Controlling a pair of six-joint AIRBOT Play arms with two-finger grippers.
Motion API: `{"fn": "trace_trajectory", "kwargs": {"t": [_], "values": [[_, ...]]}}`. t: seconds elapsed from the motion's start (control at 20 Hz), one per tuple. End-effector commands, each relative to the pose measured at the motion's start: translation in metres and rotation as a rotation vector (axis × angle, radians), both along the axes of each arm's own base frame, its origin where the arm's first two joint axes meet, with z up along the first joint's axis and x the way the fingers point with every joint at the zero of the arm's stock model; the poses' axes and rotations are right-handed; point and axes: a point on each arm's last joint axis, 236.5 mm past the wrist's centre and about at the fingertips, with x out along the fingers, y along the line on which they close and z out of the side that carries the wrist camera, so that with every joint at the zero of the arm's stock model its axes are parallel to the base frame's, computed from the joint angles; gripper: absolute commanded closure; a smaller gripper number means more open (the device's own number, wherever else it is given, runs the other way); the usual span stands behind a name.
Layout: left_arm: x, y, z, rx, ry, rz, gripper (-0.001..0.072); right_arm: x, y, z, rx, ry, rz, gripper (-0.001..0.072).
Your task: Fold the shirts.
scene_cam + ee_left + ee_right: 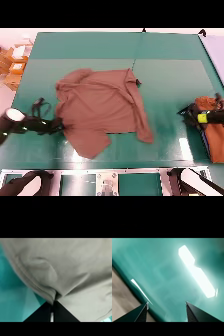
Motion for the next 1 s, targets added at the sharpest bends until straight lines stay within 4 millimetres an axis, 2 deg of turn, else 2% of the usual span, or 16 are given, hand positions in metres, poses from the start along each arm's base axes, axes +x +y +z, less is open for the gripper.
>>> {"fn": "trace_trajectory", "kwargs": {"t": [0.0, 0.15, 0.25, 0.3, 0.45, 0.6, 0.7, 0.85, 0.9, 0.95], "values": [[0.011, 0.043, 0.021, 0.069, -0.035, -0.011, 0.0675, -0.052, 0.051, -0.036, 0.131, 0.151, 0.077, 0.0169], [0.018, 0.037, 0.024, 0.047, -0.073, -0.026, 0.0675, -0.092, 0.116, -0.047, 0.255, 0.219, 0.25, 0.0168], [0.017, 0.037, 0.024, 0.046, -0.073, -0.029, 0.0675, -0.116, 0.147, -0.053, 0.297, 0.255, 0.345, 0.0169], [0.018, 0.036, 0.024, 0.044, -0.074, -0.028, 0.0675, -0.121, 0.16, -0.055, 0.31, 0.249, 0.375, 0.0168], [0.017, 0.035, 0.025, 0.04, -0.073, -0.028, 0.0674, -0.107, 0.181, -0.064, 0.272, 0.17, 0.391, 0.0174], [0.017, 0.035, 0.025, 0.04, -0.072, -0.029, 0.0674, -0.1, 0.201, -0.063, 0.268, 0.12, 0.416, 0.0182], [0.017, 0.036, 0.024, 0.041, -0.073, -0.029, 0.0674, -0.096, 0.206, -0.067, 0.239, 0.097, 0.435, 0.0314], [0.017, 0.036, 0.025, 0.043, -0.077, -0.038, 0.0675, -0.096, 0.217, -0.064, 0.253, 0.083, 0.444, 0.0319], [0.017, 0.036, 0.025, 0.044, -0.08, -0.043, 0.0675, -0.099, 0.221, -0.063, 0.256, 0.085, 0.458, 0.0366], [0.017, 0.035, 0.024, 0.044, -0.079, -0.046, 0.0674, -0.1, 0.225, -0.062, 0.26, 0.078, 0.476, 0.0483]]}}
